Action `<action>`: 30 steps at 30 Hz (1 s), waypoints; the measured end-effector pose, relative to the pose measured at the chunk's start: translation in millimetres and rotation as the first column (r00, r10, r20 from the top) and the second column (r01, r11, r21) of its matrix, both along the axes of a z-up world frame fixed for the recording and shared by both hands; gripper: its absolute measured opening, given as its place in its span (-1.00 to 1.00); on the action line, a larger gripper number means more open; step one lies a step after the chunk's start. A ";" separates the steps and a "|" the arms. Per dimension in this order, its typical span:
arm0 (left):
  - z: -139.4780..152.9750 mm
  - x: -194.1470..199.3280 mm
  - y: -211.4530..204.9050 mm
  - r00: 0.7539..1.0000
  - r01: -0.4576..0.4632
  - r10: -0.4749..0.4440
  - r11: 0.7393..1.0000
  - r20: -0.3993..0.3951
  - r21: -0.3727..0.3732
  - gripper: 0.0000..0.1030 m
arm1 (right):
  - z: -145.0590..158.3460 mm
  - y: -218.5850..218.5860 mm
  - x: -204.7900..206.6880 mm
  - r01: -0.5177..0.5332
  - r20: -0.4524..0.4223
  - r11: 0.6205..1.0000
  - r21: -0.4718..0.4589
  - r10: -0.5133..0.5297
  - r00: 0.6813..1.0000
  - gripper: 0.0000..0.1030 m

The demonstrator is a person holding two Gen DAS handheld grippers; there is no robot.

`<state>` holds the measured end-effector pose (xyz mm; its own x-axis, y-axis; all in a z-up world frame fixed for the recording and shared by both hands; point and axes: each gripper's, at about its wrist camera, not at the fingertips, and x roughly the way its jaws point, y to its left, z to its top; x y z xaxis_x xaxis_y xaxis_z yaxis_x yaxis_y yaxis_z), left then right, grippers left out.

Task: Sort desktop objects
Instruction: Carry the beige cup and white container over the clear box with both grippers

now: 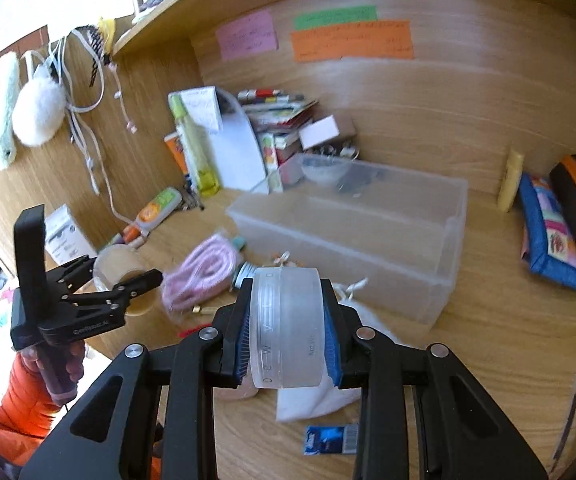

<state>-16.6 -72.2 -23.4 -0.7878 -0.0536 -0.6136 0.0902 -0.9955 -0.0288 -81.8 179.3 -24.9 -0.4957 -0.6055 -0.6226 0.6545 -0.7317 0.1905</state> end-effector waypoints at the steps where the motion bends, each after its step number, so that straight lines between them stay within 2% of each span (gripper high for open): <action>1: 5.7 -2.8 0.3 1.000 0.005 -0.005 1.000 -0.010 -0.001 0.28 | 2.7 1.1 -3.3 0.010 -0.002 1.000 -0.003 -0.010 1.000 -0.48; 6: 32.5 -24.1 3.2 0.999 0.028 -0.028 1.000 -0.045 -0.015 0.28 | 14.9 4.8 -19.5 0.051 -0.021 0.999 -0.005 -0.052 0.998 -0.48; 15: 60.2 -78.1 4.4 0.995 0.096 -0.094 0.994 -0.032 0.047 0.28 | 18.8 6.6 -58.7 0.101 -0.013 0.995 0.016 -0.101 0.995 -0.48; 22: 64.5 -122.3 11.1 0.992 0.125 -0.125 0.990 -0.001 0.064 0.28 | 15.6 7.1 -90.0 0.119 0.002 0.993 -0.006 -0.119 0.993 -0.48; 30: 47.4 -170.9 25.2 0.984 0.162 -0.166 0.985 0.060 0.067 0.28 | -3.5 -5.9 -131.0 0.121 0.039 0.992 0.022 -0.121 0.992 -0.48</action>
